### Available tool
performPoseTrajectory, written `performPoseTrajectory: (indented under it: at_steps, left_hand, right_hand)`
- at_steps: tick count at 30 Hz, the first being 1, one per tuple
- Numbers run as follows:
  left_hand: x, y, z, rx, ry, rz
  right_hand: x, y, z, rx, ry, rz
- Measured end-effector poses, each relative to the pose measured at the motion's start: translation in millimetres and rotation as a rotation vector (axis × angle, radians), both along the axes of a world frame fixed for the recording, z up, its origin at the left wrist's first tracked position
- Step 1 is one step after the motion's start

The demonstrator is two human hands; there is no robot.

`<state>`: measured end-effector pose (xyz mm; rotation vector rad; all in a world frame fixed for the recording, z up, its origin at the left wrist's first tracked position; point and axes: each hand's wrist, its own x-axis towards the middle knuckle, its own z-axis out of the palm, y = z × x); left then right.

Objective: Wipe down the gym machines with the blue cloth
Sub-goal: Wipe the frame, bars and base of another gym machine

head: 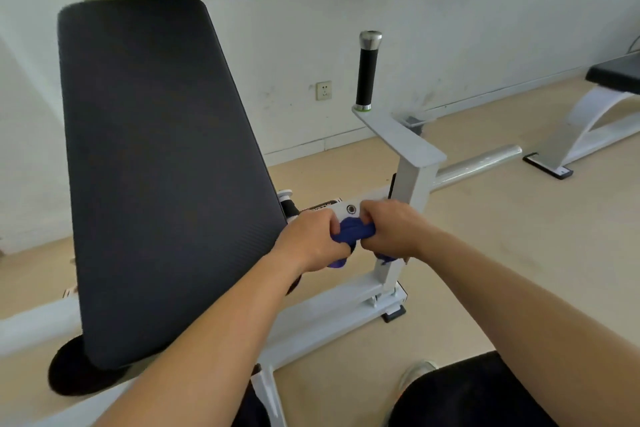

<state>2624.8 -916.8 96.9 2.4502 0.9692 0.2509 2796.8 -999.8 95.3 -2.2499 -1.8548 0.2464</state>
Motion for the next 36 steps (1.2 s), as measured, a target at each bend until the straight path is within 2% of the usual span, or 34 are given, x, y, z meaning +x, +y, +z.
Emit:
performPoseTrajectory:
  at_steps: [3, 8, 12, 15, 22, 28, 29, 33, 36]
  left_hand:
    - [-2, -14, 23, -0.168, -0.039, -0.083]
    - [23, -38, 60, -0.144, -0.105, -0.143]
    - [55, -45, 81, -0.145, -0.155, -0.158]
    - [83, -36, 88, -0.142, -0.241, -0.118]
    - [135, -1, 88, 0.084, -0.419, -0.025]
    - [159, 4, 57, 0.294, -0.260, 0.223]
    - [162, -2, 51, 0.277, -0.267, 0.232]
    - [174, -21, 37, 0.016, -0.352, 0.173]
    - [184, -18, 38, -0.142, -0.386, 0.219]
  right_hand:
    - [5, -34, 29, -0.037, 0.054, 0.028]
    - [20, -71, 73, -0.025, 0.061, 0.033]
    - [45, -87, 97, 0.094, 0.038, -0.016]
    - [70, -82, 107, 0.129, 0.105, -0.008]
    - [132, -30, 121, 0.163, 0.009, -0.070]
    - [145, -8, 79, 0.270, -0.053, -0.154]
    - [142, -9, 70, 0.294, -0.003, -0.159]
    - [131, -5, 52, 0.297, 0.421, -0.195]
    - [134, 12, 55, 0.268, 0.470, -0.192]
